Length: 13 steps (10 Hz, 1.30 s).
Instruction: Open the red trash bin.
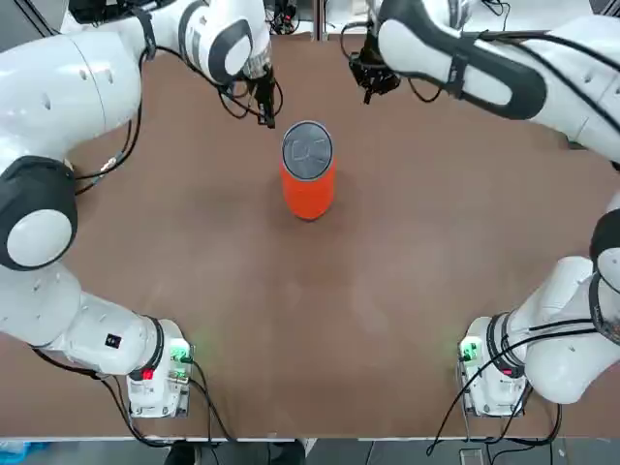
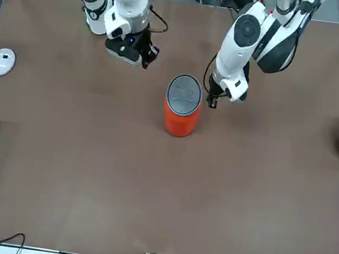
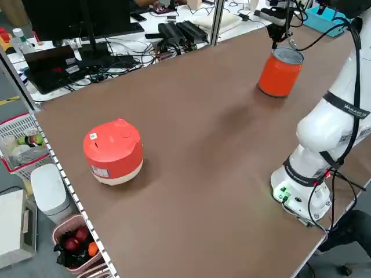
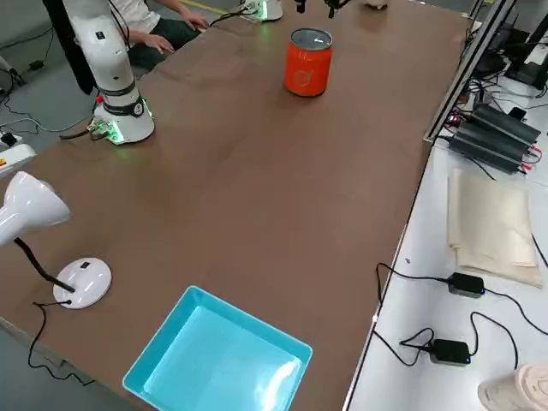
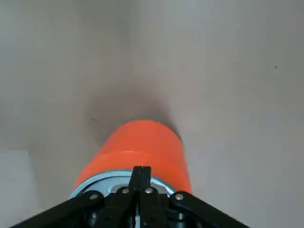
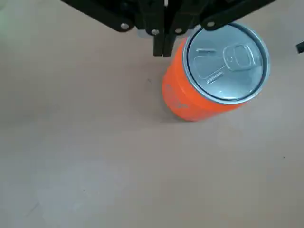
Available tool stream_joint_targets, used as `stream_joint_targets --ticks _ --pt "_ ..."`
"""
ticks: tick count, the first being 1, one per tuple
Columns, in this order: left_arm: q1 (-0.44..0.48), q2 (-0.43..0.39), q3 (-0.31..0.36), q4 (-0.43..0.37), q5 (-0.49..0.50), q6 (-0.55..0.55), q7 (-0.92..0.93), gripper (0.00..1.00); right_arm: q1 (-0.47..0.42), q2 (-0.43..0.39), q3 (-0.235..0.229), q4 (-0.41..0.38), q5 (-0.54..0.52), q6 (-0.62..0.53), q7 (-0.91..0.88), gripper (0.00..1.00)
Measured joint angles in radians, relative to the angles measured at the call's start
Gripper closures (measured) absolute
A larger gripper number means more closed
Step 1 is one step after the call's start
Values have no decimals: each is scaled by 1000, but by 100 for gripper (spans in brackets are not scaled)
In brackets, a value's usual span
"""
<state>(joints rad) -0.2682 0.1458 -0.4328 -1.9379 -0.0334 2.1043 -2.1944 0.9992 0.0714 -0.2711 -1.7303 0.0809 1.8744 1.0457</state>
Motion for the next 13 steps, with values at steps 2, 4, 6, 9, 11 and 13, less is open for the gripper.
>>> stream_joint_targets --ticks 2,4,6,9,11,13 --pt "0 0 -15 -38 0 56 -13 99 29 41 0 0 0 47 34 98" --pt "0 0 -17 -48 0 86 -19 99 61 80 0 -1 0 95 74 99" --pt "-9 0 -19 -66 0 108 -25 99 83 116 0 -1 0 127 102 99" --pt "-16 3 -20 -91 0 112 -28 99 85 161 -1 -2 1 176 117 99" --pt "-16 5 -19 -96 0 116 -28 99 86 187 -1 -2 6 197 119 99" --pt "-16 5 -19 -97 0 118 -28 99 91 204 -1 -2 26 214 121 99"
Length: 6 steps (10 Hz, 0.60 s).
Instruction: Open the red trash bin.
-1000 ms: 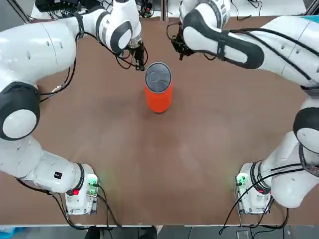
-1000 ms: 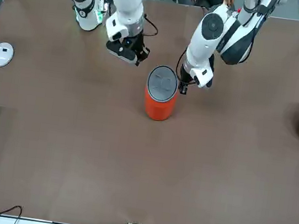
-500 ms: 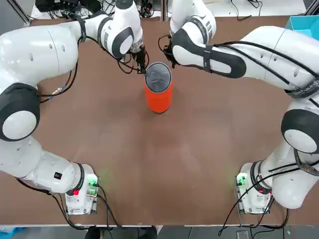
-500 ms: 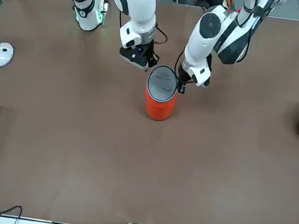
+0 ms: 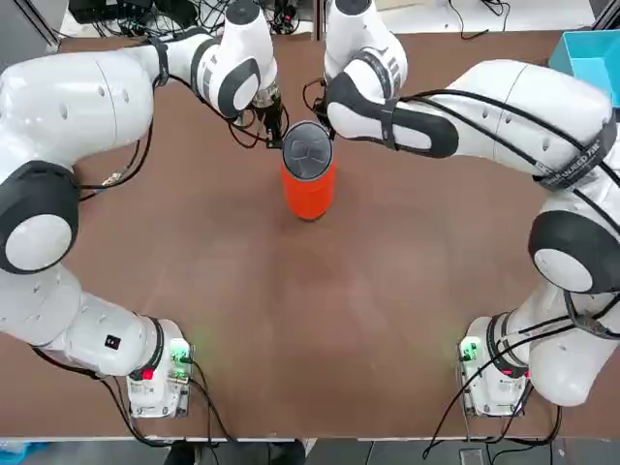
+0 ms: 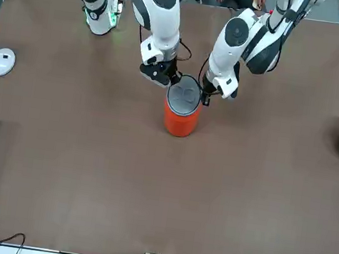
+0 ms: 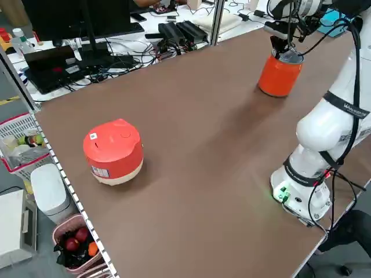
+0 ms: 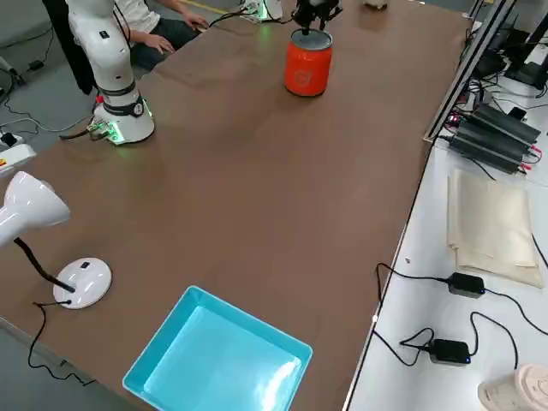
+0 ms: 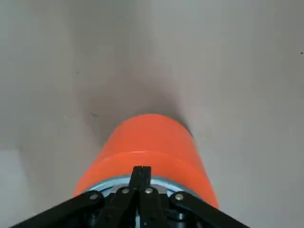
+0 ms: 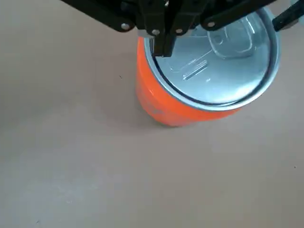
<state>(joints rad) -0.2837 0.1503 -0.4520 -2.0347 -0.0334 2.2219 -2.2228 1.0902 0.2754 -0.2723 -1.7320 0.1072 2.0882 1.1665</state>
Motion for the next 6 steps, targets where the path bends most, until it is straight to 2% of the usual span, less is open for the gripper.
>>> stream_joint_targets --ticks 6 --pt "0 0 0 -1 0 1 -6 99 14 75 0 0 15 82 1 99"
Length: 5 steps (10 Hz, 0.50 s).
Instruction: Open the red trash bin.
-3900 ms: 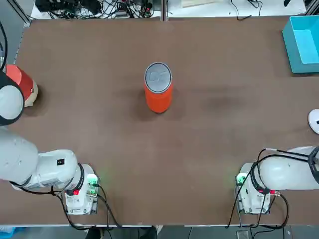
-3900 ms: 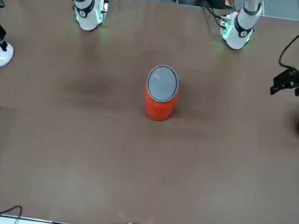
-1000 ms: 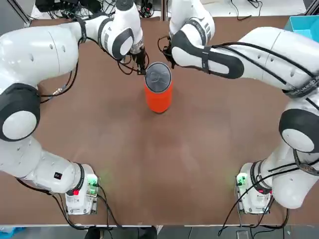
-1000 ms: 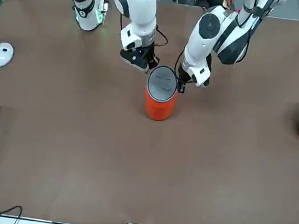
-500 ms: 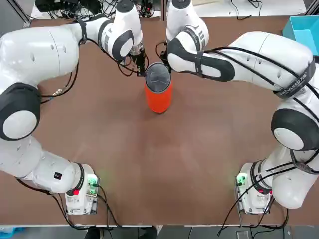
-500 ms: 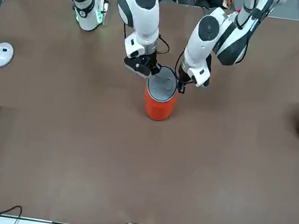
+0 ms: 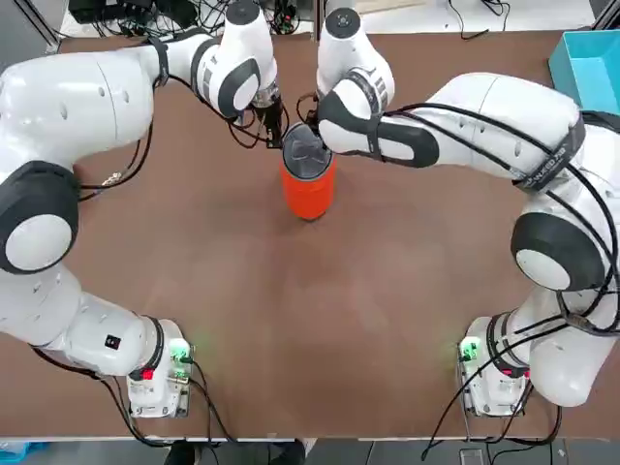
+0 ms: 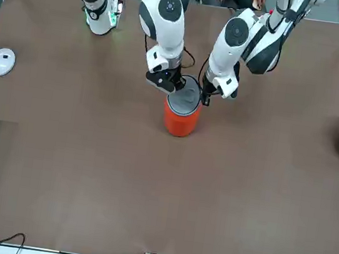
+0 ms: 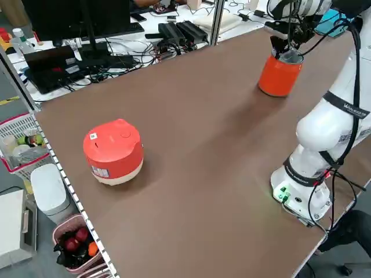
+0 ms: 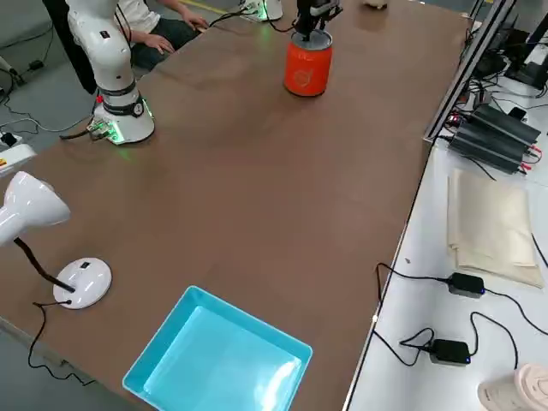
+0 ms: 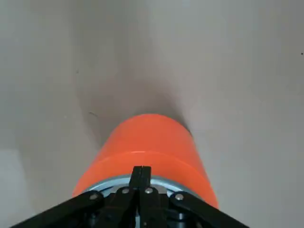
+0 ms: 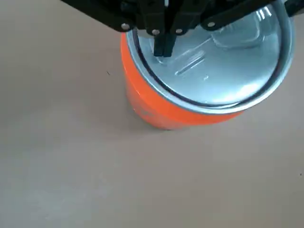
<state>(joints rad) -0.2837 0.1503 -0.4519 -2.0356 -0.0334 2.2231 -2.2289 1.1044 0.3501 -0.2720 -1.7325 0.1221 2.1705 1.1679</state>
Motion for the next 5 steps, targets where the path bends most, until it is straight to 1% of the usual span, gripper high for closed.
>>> stream_joint_targets --ticks 1,5 --pt "0 0 0 0 0 0 -2 99 0 12 0 0 0 11 0 99" --pt "0 0 1 -1 0 1 -10 99 3 15 -2 2 0 12 3 99"
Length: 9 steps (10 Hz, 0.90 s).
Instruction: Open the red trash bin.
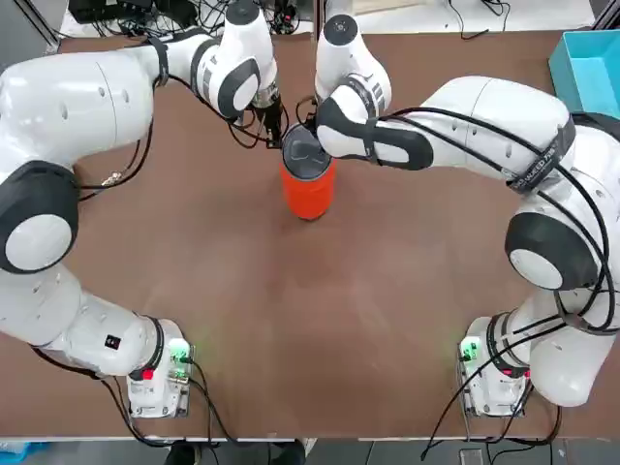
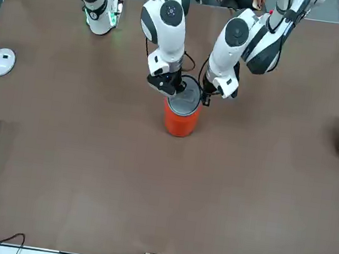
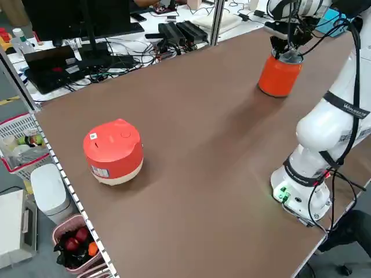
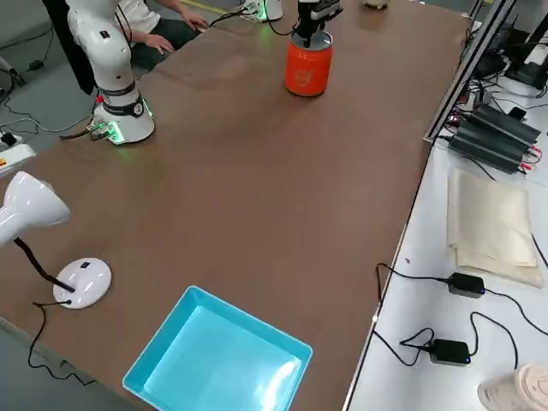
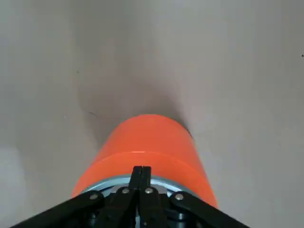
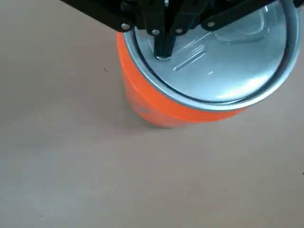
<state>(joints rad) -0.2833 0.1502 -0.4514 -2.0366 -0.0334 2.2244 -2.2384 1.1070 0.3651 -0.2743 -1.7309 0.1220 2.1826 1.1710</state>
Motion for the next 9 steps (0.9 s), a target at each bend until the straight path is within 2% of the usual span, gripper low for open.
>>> stream_joint_targets --ticks 2,5,6,9 --pt "-1 0 -1 0 0 2 -4 99 0 6 -4 25 1 -35 0 99" --pt "-2 -1 -1 0 0 5 -5 99 -49 16 -21 196 2 -238 -4 99" --pt "-2 -1 -1 0 0 5 -5 99 -77 12 -23 237 2 -268 -8 99" --pt "1 0 0 14 0 13 -5 97 -174 -45 -29 278 2 -370 -118 99"
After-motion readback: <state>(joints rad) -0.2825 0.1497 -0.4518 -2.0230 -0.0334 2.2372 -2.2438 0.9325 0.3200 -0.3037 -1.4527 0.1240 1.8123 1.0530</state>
